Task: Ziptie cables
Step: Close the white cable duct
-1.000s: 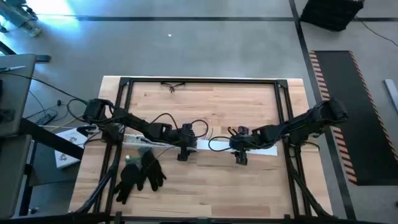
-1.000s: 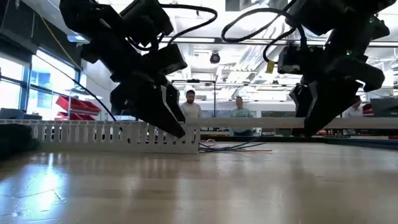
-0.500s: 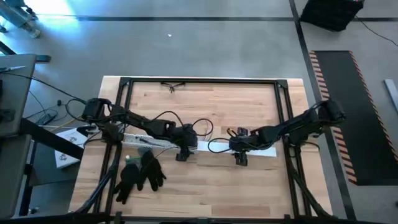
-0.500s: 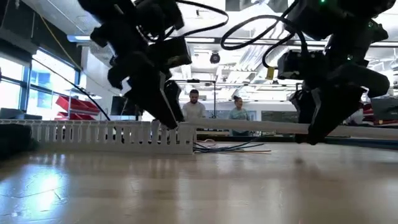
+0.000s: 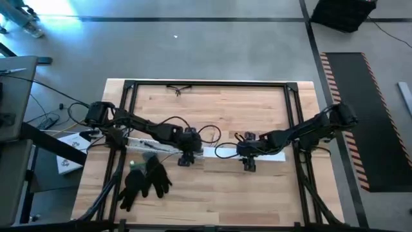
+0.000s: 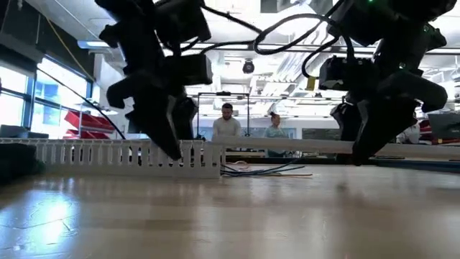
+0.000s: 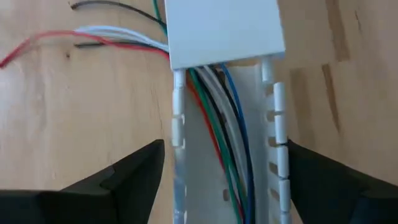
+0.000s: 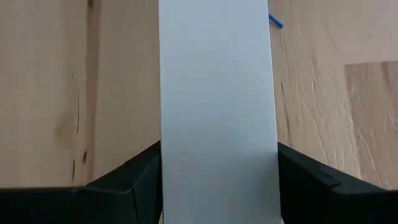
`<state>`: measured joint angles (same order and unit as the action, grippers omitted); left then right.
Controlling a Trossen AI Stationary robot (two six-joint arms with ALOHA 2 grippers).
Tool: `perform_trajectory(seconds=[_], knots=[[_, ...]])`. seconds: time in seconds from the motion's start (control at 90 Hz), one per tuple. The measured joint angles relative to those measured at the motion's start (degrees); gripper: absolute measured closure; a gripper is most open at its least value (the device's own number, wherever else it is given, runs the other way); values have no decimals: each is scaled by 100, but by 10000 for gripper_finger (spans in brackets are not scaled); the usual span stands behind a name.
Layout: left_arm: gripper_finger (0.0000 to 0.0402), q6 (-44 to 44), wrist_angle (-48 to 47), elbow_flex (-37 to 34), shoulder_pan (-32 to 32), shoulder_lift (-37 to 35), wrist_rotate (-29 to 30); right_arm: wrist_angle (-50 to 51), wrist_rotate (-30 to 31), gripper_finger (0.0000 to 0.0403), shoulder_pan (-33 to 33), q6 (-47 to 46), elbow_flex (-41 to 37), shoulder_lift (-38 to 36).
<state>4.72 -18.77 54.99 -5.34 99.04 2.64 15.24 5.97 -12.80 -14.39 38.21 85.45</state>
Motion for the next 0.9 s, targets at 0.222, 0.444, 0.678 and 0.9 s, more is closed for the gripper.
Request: perform_trajectory(seconds=[0.222, 0.444, 0.678, 0.9], knots=[[146, -314, 704, -396, 9, 2, -46, -14, -48, 180, 0, -99, 5, 0], [170, -558, 1269, -648, 11, 0, -48, 525, -16, 180, 70, -72, 429, 24], [173, -725, 1403, -667, 11, -1, -50, 1054, 18, 180, 129, 162, 885, 499], [174, -881, 1443, -669, 9, 0, -72, 1769, 197, 180, 127, 271, 1478, 999]])
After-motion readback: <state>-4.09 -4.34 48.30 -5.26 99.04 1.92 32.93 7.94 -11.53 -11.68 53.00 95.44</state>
